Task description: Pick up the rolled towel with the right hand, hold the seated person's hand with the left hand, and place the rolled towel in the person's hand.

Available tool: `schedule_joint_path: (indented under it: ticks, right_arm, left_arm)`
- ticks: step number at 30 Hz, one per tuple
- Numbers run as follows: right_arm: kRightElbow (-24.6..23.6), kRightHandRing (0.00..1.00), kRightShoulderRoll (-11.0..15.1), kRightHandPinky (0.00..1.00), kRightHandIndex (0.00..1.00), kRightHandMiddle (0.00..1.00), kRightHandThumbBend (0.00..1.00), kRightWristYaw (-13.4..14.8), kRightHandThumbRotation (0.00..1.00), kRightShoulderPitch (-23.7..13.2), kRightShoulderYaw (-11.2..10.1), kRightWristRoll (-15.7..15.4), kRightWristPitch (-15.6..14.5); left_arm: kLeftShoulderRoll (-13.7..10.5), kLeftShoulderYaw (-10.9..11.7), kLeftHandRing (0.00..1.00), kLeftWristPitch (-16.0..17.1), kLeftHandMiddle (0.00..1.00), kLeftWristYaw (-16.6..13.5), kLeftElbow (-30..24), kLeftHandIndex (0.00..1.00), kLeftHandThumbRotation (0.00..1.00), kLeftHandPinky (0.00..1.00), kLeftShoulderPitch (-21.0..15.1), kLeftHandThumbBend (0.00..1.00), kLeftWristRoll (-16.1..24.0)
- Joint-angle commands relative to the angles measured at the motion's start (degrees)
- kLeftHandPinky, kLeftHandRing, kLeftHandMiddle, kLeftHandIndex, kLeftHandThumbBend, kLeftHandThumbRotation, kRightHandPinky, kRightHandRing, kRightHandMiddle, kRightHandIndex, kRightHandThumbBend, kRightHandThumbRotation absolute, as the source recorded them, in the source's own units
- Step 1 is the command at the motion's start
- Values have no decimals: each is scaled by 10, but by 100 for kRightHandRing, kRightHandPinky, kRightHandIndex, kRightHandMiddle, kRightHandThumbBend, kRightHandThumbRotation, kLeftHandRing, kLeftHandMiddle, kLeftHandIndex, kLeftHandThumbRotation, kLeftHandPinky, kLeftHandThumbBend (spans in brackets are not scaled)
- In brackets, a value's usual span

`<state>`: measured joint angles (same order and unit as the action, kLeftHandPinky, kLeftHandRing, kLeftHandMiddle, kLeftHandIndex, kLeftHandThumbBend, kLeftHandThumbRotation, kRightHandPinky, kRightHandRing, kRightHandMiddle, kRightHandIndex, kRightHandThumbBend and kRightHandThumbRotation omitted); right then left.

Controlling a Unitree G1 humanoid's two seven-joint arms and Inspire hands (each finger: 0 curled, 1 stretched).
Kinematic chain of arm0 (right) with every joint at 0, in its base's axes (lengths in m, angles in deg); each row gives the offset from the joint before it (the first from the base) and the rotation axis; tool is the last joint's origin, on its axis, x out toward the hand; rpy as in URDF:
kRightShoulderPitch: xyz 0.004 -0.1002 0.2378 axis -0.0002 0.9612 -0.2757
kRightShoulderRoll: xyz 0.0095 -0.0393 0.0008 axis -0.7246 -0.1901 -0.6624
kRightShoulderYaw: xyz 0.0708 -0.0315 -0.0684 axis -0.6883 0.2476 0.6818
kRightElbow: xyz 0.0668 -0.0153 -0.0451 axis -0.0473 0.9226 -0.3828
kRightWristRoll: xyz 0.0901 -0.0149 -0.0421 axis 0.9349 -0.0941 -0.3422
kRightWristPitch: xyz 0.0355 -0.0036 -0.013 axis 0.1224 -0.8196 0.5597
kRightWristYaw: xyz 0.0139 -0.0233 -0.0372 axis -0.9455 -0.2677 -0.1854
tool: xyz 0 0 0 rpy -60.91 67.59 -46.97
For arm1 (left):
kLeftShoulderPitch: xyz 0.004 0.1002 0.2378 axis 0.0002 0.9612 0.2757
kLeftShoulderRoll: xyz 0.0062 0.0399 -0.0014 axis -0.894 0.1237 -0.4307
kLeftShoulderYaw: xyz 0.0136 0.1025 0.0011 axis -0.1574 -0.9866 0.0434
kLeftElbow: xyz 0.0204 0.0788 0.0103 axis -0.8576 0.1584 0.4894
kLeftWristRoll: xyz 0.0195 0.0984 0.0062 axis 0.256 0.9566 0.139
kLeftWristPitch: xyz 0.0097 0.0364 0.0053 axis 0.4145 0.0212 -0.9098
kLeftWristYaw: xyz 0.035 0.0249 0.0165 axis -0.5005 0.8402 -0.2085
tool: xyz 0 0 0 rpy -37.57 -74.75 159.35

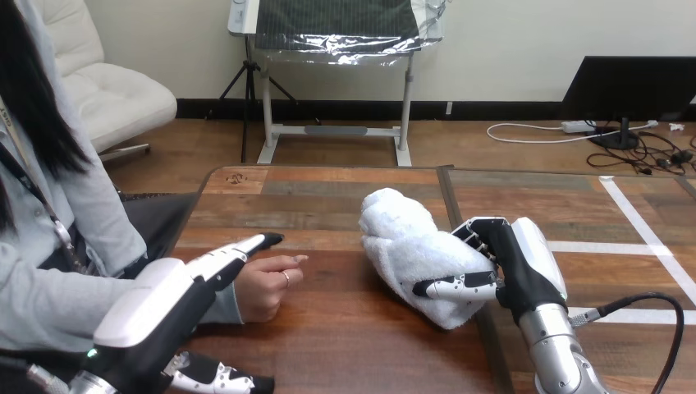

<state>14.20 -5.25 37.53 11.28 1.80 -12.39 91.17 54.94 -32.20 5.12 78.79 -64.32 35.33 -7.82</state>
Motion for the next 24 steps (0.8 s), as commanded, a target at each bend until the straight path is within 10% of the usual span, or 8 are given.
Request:
schedule_joint_path:
  ticks: [1, 24]
  right_arm:
    - [-13, 29, -5, 25, 43, 37, 84, 5, 0, -23, -1, 4, 6]
    - [-12, 27, -4, 23, 43, 36, 84, 7, 0, -20, 3, -1, 4]
  left_arm:
    - [-20, 10, 89, 0, 91, -23, 6, 91, 13, 84, -44, 100, 8]
    - [-46, 4, 88, -18, 89, -43, 42, 89, 13, 81, -80, 100, 17]
